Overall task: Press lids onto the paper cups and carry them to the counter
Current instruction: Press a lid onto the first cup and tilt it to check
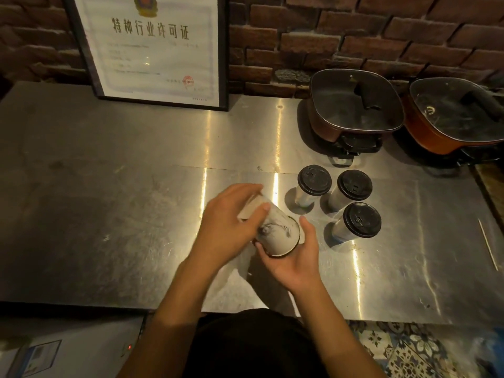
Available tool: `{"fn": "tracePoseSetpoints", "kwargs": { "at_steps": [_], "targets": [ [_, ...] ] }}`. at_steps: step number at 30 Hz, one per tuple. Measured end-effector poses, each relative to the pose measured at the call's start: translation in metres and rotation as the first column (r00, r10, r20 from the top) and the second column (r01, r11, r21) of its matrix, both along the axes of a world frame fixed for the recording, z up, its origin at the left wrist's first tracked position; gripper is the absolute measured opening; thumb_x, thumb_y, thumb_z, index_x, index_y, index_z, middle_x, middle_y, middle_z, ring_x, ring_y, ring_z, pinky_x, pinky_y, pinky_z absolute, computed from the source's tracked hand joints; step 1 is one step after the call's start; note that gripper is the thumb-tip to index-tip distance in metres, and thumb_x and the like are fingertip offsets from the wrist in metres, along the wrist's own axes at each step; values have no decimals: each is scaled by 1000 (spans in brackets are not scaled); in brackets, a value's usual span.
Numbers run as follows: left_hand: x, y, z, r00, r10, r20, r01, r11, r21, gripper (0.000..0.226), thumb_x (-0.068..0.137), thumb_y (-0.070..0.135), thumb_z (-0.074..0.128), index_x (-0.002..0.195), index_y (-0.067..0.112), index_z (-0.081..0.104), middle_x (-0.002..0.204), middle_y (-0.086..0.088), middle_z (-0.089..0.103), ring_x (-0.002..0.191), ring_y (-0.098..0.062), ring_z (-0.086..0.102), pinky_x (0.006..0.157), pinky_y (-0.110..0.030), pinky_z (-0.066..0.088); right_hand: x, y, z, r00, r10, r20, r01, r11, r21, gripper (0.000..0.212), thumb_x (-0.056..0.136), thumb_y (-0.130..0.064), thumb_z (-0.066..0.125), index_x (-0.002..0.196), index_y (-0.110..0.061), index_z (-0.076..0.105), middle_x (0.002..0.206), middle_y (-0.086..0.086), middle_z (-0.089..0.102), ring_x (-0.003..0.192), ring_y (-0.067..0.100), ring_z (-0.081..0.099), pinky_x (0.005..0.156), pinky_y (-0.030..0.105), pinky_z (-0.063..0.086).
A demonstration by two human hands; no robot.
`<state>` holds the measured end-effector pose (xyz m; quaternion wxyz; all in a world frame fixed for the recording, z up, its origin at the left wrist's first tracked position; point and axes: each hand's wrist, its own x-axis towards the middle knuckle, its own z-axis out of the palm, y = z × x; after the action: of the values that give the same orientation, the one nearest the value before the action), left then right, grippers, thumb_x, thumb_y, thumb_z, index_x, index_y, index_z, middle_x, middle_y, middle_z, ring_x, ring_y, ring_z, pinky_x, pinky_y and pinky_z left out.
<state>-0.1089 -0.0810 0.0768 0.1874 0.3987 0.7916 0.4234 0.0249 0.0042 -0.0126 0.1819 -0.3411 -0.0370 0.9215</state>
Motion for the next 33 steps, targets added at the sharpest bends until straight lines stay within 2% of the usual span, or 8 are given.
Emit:
{"fn": "tracePoseSetpoints", "kwargs": {
  "at_steps": [4, 7, 9, 11, 18, 22, 27, 33],
  "targets": [
    [-35, -35, -33, 972, 168, 163, -146, 980, -138, 25, 97, 22, 65, 119, 30, 74, 124, 8, 72, 110, -11, 66, 93, -35, 59, -7, 15, 11, 972, 90, 219, -168, 915, 368, 64, 83, -36, 72, 143, -22, 55, 140, 17, 61, 125, 36, 59, 88, 51, 60],
    [-54, -71, -59, 960, 226, 168, -184, 955, -233, 21, 97, 24, 66, 114, 26, 78, 122, 6, 74, 108, -12, 67, 94, -34, 57, -53, -6, 19, 779, 128, 614, -593, 469, 655, 75, 84, -56, 73, 149, -38, 41, 150, 3, 51, 129, 25, 55, 92, 44, 61],
    [-50, -78, -70, 935, 249, 251, -191, 954, -232, 25, 99, 36, 62, 117, 27, 77, 117, 5, 76, 107, -14, 70, 97, -38, 58, -75, -20, 15, 667, 54, 743, -741, 154, 654, 99, 70, -77, 71, 153, -41, 32, 155, -3, 45, 138, 24, 48, 107, 47, 51],
    [-49, -82, -82, 882, 313, 351, -256, 946, -199, 30, 99, 42, 60, 120, 28, 75, 118, 5, 76, 107, -16, 72, 98, -43, 59, -91, -29, 8, 610, 40, 791, -792, 25, 610, 103, 71, -78, 69, 157, -38, 27, 157, -1, 43, 140, 25, 45, 112, 45, 44],
    [-59, -81, -92, 711, 442, 548, -400, 894, -203, 34, 93, 44, 69, 122, 27, 75, 113, 1, 77, 93, -20, 76, 88, -46, 63, -107, -28, -8, 644, 117, 756, -764, 152, 627, 47, 107, -38, 45, 154, -33, 41, 158, 0, 45, 144, 26, 43, 117, 44, 41],
    [-76, -91, -100, 668, 456, 588, -415, 884, -215, 30, 97, 36, 67, 122, 21, 74, 109, -1, 78, 91, -20, 77, 86, -43, 64, -125, -42, -14, 627, 108, 771, -775, 184, 605, 44, 107, -20, 47, 151, -26, 48, 154, 3, 50, 141, 26, 47, 117, 44, 41],
    [-94, -100, -112, 634, 470, 614, -413, 877, -244, 12, 99, 36, 64, 103, 35, 75, 101, 3, 80, 87, -24, 79, 89, -51, 62, -139, -54, -17, 609, 75, 789, -782, 225, 582, 43, 104, -24, 54, 146, -30, 54, 147, 3, 57, 132, 24, 55, 112, 43, 46],
    [-106, -102, -114, 642, 451, 620, -371, 891, -263, 13, 102, 33, 59, 107, 30, 71, 99, 5, 76, 92, -24, 77, 95, -52, 59, -143, -61, -16, 612, 47, 790, -773, 246, 585, 43, 101, -26, 59, 144, -28, 57, 143, 3, 61, 124, 23, 61, 105, 36, 49]
  ]
}}
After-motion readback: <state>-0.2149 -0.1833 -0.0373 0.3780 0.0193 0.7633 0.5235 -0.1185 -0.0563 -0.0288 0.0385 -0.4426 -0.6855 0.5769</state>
